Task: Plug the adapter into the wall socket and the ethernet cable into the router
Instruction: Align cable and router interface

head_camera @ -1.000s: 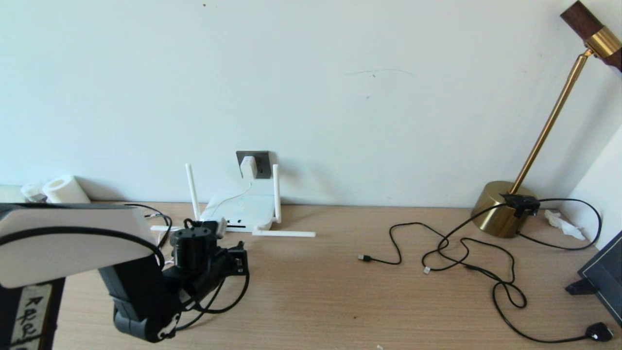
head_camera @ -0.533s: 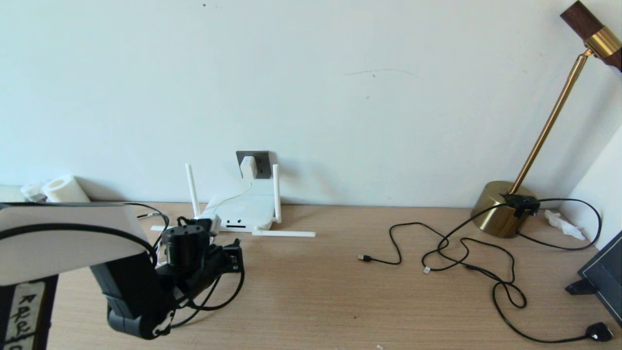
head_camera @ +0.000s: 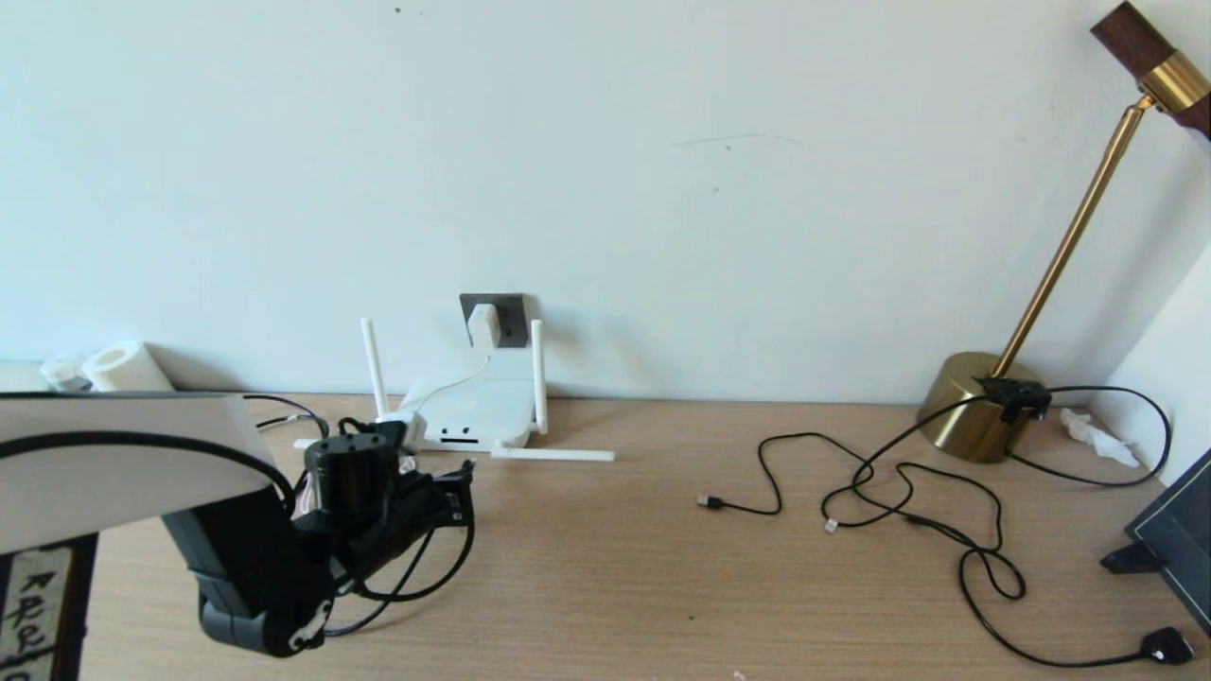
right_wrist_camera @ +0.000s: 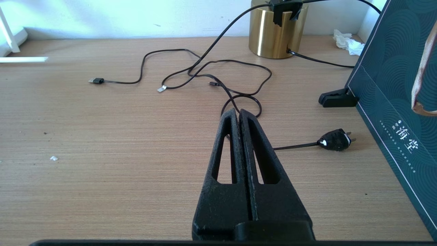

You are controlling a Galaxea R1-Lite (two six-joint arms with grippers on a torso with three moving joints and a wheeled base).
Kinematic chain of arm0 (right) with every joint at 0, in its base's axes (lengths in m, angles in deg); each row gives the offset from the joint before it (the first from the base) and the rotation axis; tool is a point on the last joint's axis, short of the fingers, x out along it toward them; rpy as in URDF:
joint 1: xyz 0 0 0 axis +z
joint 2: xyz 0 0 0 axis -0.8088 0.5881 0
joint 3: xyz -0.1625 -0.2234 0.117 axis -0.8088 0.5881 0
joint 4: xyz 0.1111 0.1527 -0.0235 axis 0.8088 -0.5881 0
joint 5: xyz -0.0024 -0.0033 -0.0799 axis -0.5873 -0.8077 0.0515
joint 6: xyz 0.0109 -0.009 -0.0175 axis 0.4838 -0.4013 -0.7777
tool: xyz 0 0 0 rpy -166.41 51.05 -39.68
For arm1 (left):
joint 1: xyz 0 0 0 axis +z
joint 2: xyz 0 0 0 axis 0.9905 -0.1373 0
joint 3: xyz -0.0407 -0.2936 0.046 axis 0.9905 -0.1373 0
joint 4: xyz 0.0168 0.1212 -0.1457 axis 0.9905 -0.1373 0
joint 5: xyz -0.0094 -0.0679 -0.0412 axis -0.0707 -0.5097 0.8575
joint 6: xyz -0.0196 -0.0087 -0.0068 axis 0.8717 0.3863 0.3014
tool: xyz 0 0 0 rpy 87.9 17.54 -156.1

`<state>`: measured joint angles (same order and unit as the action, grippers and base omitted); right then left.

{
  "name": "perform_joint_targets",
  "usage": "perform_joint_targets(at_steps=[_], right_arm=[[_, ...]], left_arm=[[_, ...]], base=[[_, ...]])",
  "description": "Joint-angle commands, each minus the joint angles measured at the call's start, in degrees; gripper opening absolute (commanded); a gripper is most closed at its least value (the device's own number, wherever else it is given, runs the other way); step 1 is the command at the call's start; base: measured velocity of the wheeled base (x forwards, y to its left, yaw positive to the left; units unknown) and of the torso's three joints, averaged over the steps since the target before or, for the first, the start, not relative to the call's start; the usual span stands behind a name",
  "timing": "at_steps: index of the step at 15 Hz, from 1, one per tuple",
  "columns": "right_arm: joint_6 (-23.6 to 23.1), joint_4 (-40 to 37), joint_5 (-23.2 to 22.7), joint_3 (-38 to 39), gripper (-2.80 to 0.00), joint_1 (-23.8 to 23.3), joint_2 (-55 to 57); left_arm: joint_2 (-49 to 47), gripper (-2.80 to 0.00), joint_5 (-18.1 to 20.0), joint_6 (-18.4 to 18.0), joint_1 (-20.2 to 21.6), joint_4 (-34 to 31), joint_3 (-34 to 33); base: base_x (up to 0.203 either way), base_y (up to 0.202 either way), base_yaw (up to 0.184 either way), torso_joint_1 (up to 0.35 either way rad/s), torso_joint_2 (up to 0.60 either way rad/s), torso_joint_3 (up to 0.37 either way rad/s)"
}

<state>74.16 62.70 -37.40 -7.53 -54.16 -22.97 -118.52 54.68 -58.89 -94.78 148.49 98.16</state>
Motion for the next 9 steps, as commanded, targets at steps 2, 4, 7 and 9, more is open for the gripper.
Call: perform_joint_targets(at_steps=[2, 4, 7, 9], right_arm=[[0.01, 0.04, -0.04, 0.0, -2.8, 0.01, 0.11], [0.01, 0.04, -0.04, 0.0, -2.8, 0.01, 0.03], [0.01, 0.04, 0.03, 0.0, -2.8, 0.01, 0.02], [0.01, 0.04, -0.01, 0.0, -2.8, 0.01, 0.02]], left_arm=[[-0.44, -2.8, 0.95, 0.14, 0.53, 0.33, 0.69], [-0.54, -2.8, 1.12, 0.19, 0.99, 0.33, 0.72], [-0.63, -2.8, 2.18, 0.19, 1.69, 0.25, 0.81], [-1.19, -2.8, 2.27, 0.19, 2.31, 0.16, 1.36]], base=[[0.0, 0.0, 0.0, 0.0, 0.0, 0.0], [0.0, 0.0, 0.0, 0.0, 0.0, 0.0], [0.0, 0.0, 0.0, 0.0, 0.0, 0.0], [0.0, 0.0, 0.0, 0.0, 0.0, 0.0]])
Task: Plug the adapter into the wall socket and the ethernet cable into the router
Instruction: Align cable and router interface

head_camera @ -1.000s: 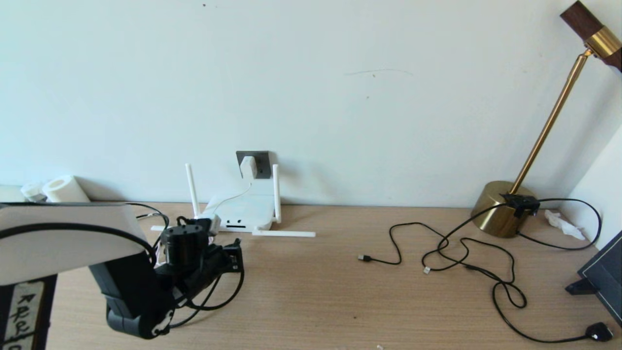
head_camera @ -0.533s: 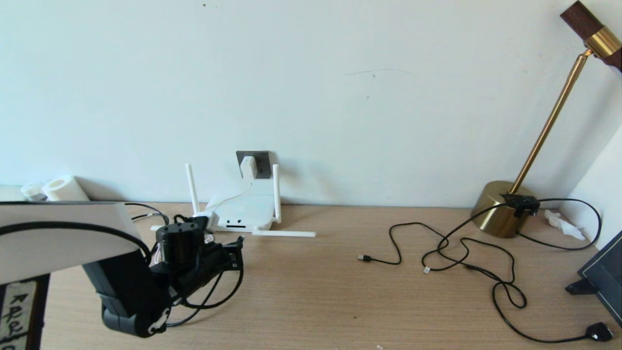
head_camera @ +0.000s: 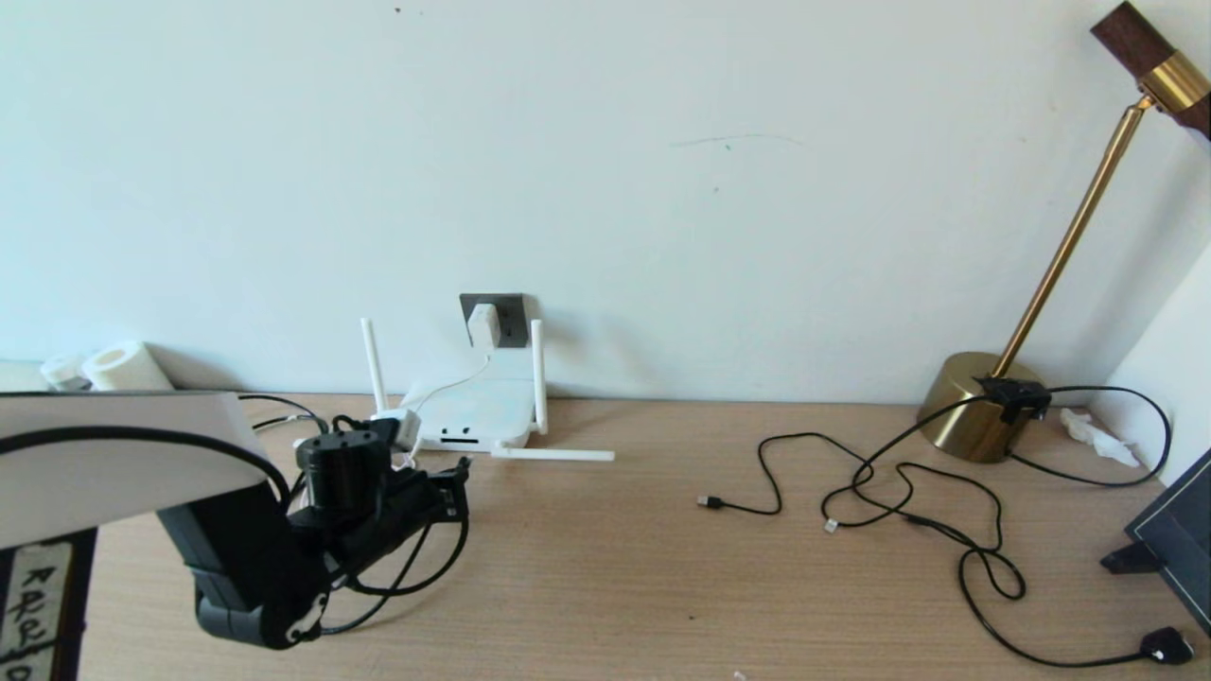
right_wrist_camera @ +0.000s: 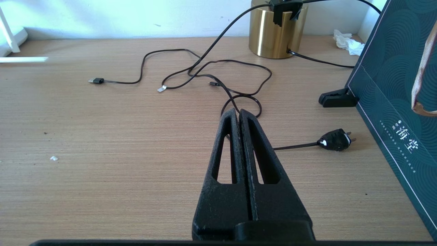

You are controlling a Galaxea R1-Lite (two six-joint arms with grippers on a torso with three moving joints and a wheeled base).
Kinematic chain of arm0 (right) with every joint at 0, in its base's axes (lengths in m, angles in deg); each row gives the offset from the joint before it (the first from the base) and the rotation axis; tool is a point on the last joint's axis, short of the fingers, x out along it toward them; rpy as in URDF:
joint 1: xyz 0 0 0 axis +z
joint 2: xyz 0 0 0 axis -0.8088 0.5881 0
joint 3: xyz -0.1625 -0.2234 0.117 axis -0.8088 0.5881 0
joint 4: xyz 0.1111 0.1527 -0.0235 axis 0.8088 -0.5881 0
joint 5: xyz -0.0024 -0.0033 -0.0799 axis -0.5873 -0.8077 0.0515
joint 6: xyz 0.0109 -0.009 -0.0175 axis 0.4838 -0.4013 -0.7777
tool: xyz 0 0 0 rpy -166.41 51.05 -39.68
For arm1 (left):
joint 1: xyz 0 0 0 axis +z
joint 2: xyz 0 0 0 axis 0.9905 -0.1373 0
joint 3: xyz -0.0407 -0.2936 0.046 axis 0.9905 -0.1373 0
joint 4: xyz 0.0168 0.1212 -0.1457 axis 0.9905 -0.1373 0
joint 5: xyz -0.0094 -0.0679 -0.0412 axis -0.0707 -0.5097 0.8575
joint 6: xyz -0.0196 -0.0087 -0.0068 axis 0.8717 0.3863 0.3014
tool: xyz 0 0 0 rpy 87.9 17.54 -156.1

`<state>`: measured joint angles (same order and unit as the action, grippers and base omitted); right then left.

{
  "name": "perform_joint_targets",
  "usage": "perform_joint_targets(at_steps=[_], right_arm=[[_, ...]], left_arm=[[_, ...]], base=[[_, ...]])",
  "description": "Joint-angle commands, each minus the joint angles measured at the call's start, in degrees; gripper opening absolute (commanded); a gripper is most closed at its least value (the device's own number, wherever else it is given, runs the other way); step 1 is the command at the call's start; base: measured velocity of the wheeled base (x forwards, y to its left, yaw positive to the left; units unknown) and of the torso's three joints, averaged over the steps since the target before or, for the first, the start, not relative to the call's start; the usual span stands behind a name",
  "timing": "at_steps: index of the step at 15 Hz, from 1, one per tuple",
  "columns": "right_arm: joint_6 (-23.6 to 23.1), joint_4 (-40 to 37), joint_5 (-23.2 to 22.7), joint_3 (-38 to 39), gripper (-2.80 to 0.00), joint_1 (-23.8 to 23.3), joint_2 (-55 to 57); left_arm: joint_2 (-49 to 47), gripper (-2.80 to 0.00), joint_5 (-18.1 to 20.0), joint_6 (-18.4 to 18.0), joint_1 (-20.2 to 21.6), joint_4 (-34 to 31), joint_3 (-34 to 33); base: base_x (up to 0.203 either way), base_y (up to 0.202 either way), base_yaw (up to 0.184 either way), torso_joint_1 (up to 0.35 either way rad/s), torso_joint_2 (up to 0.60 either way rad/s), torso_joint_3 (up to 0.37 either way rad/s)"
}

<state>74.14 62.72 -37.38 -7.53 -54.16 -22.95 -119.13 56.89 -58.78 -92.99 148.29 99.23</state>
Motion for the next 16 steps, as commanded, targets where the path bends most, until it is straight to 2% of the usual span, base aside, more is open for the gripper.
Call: perform_joint_targets(at_steps=[1, 16], right_arm=[[0.04, 0.02, -0.06, 0.0, -2.8, 0.05, 0.06], [0.04, 0.02, 0.0, 0.0, -2.8, 0.09, 0.0]], left_arm=[[-0.71, -2.8, 0.06, 0.08, 0.6, 0.35, 0.61], [-2.53, -2.8, 0.2, 0.08, 0.86, 0.18, 3.74]], base=[[0.0, 0.0, 0.0, 0.0, 0.0, 0.0], [0.0, 0.0, 0.0, 0.0, 0.0, 0.0]])
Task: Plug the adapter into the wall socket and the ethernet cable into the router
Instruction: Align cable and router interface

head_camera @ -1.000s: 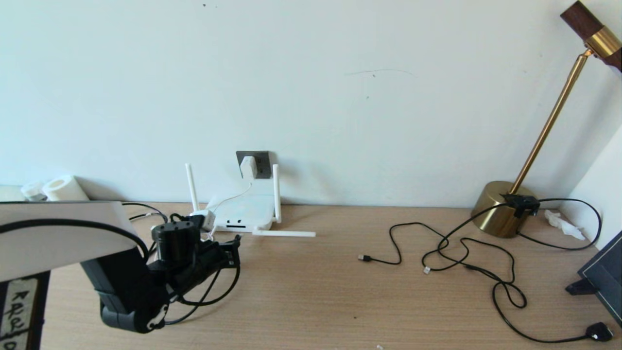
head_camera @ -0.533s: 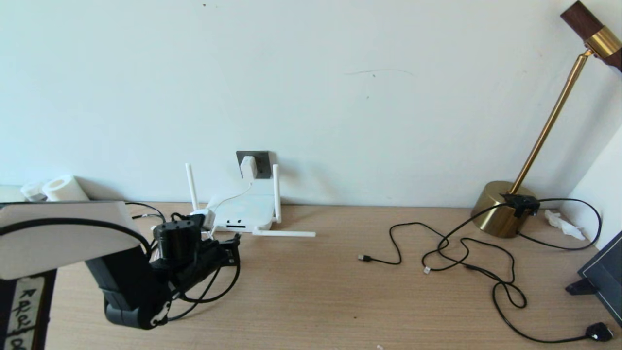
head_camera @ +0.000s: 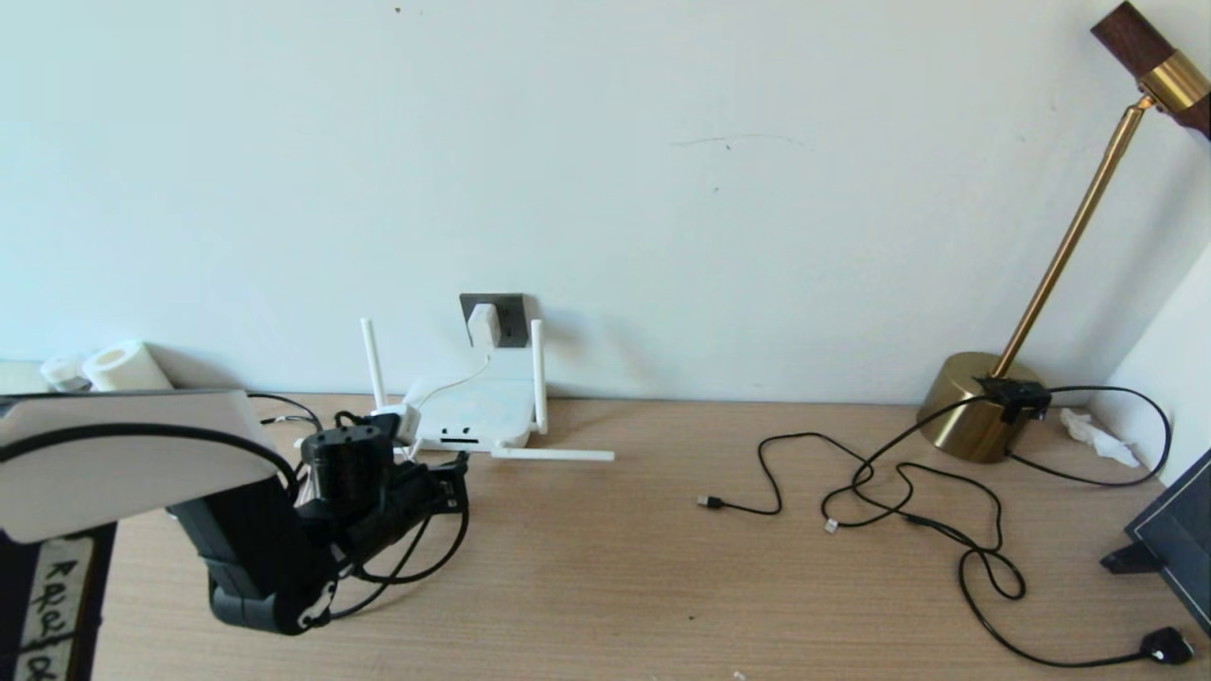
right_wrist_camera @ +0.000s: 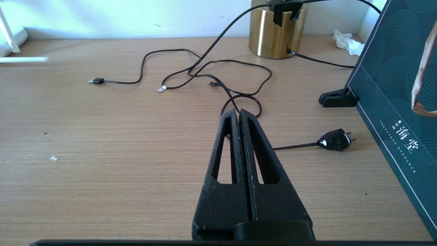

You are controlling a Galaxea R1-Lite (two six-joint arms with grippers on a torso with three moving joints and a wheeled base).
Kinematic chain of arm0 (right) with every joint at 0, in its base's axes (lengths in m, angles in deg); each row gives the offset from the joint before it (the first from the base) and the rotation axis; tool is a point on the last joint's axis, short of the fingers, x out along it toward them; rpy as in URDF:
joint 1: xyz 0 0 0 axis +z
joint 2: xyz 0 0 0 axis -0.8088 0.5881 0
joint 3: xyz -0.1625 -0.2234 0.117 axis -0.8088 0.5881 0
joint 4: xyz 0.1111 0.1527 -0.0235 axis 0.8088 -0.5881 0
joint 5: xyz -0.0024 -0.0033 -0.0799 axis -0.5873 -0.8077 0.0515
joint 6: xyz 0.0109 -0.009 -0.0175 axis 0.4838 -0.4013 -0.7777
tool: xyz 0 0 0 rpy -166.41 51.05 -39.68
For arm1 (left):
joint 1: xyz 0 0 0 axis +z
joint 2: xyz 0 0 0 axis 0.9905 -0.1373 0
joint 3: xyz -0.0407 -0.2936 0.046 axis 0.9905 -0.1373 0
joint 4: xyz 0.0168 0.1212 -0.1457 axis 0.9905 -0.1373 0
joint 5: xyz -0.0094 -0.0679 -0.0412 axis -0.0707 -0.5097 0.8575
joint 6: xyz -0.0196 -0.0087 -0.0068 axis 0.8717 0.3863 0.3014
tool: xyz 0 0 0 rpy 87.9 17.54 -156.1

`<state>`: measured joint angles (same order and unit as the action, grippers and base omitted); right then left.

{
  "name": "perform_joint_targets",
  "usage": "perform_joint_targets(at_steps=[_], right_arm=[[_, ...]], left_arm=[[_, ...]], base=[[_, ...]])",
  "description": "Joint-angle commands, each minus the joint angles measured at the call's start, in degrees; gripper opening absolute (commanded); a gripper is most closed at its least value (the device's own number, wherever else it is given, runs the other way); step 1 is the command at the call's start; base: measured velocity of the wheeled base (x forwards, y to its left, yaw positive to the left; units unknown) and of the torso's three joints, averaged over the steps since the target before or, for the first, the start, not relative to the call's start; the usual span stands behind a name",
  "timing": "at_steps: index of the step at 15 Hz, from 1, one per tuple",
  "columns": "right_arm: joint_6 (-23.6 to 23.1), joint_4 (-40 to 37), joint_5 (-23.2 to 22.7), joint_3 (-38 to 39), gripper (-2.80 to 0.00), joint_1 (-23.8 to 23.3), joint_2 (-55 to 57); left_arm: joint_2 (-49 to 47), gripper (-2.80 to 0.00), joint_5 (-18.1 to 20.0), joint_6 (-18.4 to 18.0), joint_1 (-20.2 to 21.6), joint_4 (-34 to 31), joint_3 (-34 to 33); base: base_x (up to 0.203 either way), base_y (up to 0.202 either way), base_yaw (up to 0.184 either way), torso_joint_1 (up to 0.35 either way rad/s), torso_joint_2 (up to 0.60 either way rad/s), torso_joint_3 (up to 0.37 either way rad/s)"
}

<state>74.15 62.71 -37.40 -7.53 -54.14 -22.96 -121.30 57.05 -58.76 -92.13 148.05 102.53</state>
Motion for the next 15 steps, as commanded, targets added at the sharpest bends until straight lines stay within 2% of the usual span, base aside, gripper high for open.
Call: perform_joint_targets(at_steps=[1, 15], right_arm=[[0.02, 0.04, 0.01, 0.0, -2.8, -0.02, 0.1], [0.02, 0.04, -0.04, 0.0, -2.8, -0.02, 0.05]], left_arm=[[-0.55, -2.8, -0.01, 0.06, 0.0, 0.42, 0.76], [-1.71, -2.8, 1.19, 0.06, 0.44, 0.24, 2.24]], base=[[0.0, 0.0, 0.0, 0.0, 0.0, 0.0], [0.0, 0.0, 0.0, 0.0, 0.0, 0.0]])
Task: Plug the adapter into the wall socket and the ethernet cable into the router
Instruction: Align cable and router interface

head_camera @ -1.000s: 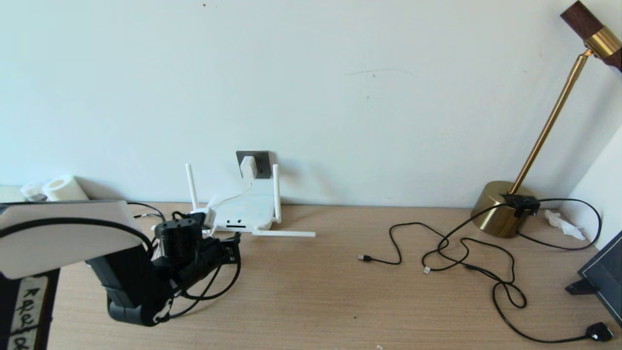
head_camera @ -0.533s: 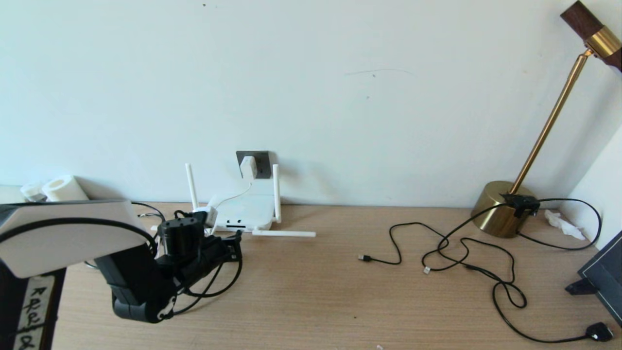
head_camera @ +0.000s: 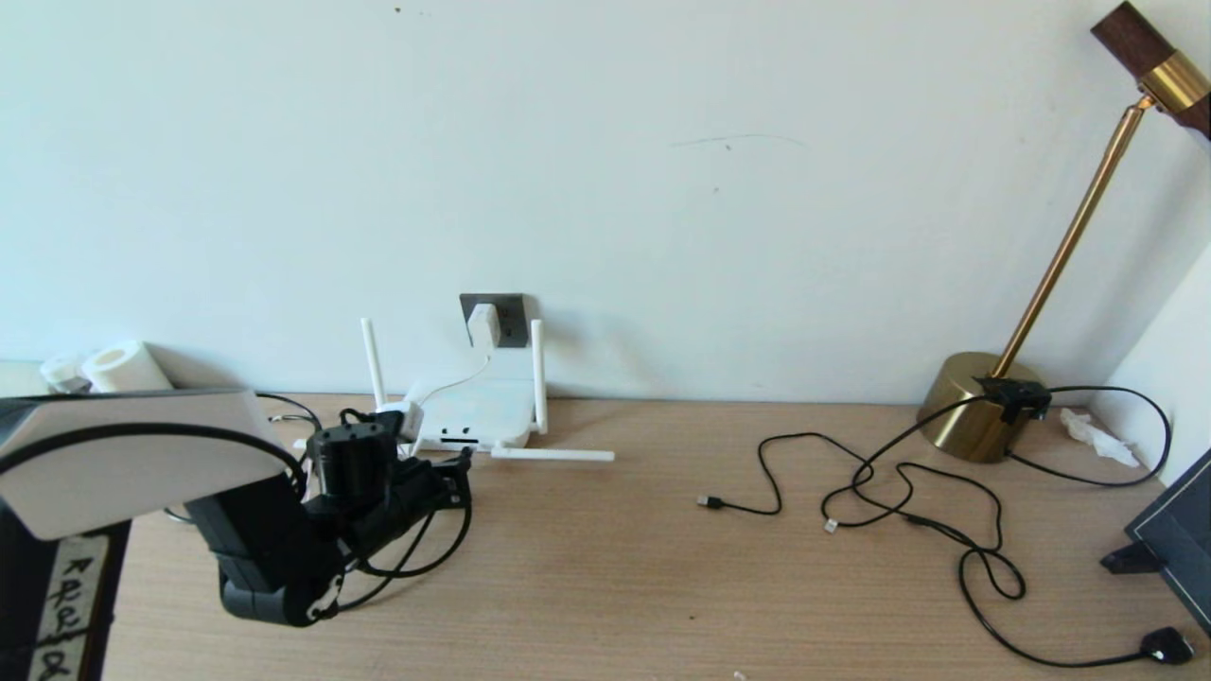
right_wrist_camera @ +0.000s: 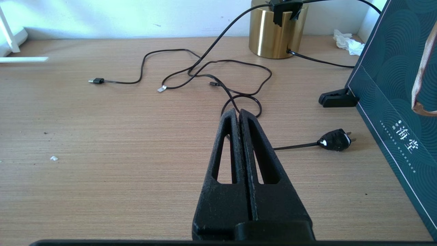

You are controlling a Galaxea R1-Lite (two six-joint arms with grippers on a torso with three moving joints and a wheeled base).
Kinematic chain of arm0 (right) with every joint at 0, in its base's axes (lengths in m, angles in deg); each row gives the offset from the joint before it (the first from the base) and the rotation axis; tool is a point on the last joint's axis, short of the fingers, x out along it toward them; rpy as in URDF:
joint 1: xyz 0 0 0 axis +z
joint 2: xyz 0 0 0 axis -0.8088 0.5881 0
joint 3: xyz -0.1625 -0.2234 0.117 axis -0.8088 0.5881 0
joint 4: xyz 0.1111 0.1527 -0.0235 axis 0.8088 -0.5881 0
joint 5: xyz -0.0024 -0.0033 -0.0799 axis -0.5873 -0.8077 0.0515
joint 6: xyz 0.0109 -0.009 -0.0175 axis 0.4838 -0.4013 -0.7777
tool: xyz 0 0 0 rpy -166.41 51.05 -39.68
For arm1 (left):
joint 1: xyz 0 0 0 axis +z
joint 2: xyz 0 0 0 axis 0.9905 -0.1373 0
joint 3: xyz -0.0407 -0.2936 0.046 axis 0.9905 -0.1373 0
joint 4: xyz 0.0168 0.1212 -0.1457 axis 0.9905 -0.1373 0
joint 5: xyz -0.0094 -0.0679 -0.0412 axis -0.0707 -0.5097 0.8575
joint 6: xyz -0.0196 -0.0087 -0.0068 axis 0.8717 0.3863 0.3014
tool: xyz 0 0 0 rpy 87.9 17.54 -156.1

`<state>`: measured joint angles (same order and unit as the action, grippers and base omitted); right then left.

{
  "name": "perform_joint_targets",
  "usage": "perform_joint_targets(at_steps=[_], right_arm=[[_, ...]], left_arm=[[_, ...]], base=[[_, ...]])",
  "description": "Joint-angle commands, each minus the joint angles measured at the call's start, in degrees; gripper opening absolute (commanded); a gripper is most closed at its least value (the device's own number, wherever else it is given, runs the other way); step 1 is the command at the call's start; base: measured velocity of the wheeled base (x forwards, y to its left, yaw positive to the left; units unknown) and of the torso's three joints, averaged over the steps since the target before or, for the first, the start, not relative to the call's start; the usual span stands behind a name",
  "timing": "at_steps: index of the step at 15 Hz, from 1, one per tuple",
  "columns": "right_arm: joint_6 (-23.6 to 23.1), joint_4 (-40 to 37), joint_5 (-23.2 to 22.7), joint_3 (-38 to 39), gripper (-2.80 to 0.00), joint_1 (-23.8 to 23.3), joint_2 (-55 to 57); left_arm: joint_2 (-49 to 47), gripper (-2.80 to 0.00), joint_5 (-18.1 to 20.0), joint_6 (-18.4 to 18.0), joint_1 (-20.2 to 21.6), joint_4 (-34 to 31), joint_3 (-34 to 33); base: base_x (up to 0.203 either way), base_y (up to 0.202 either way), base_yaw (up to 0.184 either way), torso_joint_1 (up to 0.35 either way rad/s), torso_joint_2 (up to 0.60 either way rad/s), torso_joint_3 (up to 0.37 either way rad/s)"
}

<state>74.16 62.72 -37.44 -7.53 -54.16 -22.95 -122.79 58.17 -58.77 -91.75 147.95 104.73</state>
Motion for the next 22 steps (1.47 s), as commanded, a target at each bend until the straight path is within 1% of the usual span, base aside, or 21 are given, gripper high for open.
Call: perform_joint_targets(at_steps=[1, 22], right_arm=[[0.01, 0.02, 0.06, 0.0, -2.8, 0.01, 0.02], [0.01, 0.02, 0.06, 0.0, -2.8, 0.01, 0.0]], left_arm=[[-0.31, -2.8, 0.1, 0.07, 0.06, 0.34, 0.13], [-0.31, -2.8, 0.44, 0.07, 0.15, 0.26, 1.36]], base=[[0.0, 0.0, 0.0, 0.0, 0.0, 0.0], [0.0, 0.0, 0.0, 0.0, 0.0, 0.0]])
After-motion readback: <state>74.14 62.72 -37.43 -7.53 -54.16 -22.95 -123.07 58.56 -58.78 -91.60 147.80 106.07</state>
